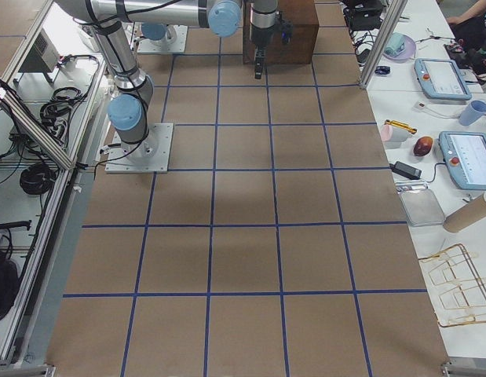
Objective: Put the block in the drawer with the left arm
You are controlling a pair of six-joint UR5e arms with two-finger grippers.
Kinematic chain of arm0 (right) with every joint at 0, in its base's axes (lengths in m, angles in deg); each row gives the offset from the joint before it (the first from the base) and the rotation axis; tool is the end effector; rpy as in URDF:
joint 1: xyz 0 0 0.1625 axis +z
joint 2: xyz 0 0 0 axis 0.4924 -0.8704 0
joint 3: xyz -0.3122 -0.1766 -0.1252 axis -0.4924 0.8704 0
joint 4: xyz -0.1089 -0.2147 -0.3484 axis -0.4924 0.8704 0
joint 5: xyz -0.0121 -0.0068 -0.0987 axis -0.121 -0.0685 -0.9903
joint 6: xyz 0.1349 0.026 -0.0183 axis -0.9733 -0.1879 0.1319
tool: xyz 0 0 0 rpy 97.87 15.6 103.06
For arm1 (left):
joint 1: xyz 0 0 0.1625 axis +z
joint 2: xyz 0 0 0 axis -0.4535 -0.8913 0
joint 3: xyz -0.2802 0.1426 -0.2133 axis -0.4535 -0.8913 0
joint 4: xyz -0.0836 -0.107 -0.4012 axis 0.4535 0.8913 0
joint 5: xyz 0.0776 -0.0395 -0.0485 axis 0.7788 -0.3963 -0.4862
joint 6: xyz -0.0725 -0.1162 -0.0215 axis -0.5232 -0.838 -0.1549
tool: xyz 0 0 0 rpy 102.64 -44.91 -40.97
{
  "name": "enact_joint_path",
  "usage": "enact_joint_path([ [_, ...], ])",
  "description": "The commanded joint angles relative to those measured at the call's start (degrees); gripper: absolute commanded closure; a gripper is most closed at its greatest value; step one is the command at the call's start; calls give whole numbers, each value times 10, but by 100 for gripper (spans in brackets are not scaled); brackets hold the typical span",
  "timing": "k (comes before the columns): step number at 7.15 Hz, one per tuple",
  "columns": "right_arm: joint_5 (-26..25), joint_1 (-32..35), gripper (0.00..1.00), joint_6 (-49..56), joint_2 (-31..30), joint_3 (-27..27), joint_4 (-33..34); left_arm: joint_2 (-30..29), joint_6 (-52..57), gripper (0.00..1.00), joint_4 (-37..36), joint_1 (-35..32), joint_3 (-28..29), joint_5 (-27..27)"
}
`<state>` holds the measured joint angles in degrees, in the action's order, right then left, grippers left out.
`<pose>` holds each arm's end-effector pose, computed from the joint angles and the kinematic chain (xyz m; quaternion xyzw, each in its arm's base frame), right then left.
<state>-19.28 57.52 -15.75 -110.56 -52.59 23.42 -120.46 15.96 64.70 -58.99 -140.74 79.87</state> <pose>0.1054 -0.4973 0.3879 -0.0482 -0.9988 -0.0054 0.0077 -0.0984 -0.4956 0.4479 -0.0261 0.9987 -0.0436 0.0027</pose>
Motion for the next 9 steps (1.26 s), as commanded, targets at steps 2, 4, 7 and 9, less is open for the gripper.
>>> enact_joint_path([
  [2,0,0,0,0,0,0,0,0,0,0,0,1,0,0],
  [4,0,0,0,0,0,0,0,-2,6,0,0,10,-1,-2],
  [7,0,0,0,0,0,0,0,-26,25,0,-15,25,10,-7],
  [9,0,0,0,0,0,0,0,-61,116,0,-52,82,18,-11],
])
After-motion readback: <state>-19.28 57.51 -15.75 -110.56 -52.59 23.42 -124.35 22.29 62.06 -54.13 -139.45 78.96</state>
